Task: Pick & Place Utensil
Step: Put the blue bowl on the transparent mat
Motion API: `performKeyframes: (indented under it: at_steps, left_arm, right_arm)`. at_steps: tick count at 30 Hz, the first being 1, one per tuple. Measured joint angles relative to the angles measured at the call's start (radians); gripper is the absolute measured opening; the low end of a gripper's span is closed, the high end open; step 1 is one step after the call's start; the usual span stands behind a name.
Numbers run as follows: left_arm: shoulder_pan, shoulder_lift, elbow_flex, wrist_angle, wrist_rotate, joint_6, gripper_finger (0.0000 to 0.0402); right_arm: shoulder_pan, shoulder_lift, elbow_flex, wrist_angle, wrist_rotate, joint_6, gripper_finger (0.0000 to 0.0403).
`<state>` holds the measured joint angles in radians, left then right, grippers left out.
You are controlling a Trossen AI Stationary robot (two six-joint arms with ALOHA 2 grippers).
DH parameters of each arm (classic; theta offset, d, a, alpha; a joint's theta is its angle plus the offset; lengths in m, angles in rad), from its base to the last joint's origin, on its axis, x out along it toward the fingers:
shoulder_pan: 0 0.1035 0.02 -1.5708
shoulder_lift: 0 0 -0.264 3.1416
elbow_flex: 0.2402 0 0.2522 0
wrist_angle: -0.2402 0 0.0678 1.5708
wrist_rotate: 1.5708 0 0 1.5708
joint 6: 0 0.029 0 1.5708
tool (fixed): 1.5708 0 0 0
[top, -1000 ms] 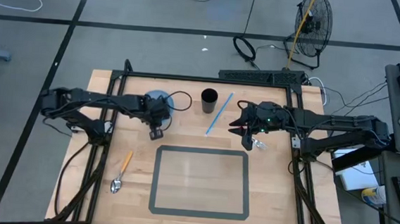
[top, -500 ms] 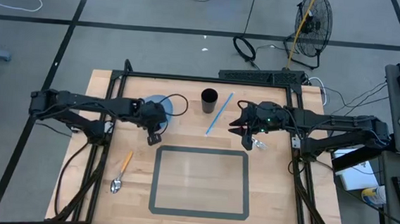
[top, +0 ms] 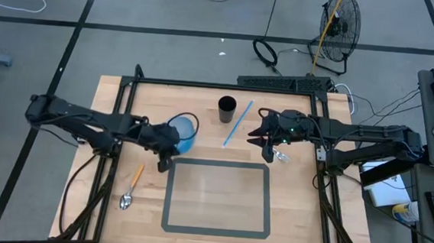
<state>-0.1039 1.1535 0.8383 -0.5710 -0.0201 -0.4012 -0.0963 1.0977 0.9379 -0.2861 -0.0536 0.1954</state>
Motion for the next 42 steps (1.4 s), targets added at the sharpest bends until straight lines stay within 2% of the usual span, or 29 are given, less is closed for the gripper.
performKeyframes:
  at_steps: [7, 11, 13, 21, 34, 42]
  left_arm:
    - [-0.117, 0.019, 0.042, 0.107, -0.013, -0.07, 0.0006]
    - [-0.174, 0.034, 0.043, 0.161, -0.065, -0.135, 0.0007]
    - [-0.202, 0.048, 0.043, 0.177, -0.09, -0.176, 0.0008]
    - [-0.305, 0.201, 0.06, 0.371, -0.158, -0.304, 0.0007]
    - [-0.368, 0.519, 0.356, 0.22, -0.156, -0.319, 0.0007]
    - [-0.373, 0.609, 0.398, 0.202, -0.134, -0.37, 0.0007]
  right_arm:
    - [0.0, 0.0, 0.0, -0.002, -0.002, -0.001, 0.0112]
    - [0.0, 0.0, 0.0, -0.003, -0.011, -0.001, 0.0112]
    - [0.0, 0.0, 0.0, -0.003, -0.048, -0.009, 0.0112]
    - [0.0, -0.009, 0.0, -0.041, -0.131, -0.047, 0.0112]
    - [0.0, -0.145, 0.0, -0.111, -0.135, -0.107, 0.0112]
    - [0.0, -0.26, 0.0, -0.213, -0.135, -0.111, 0.0112]
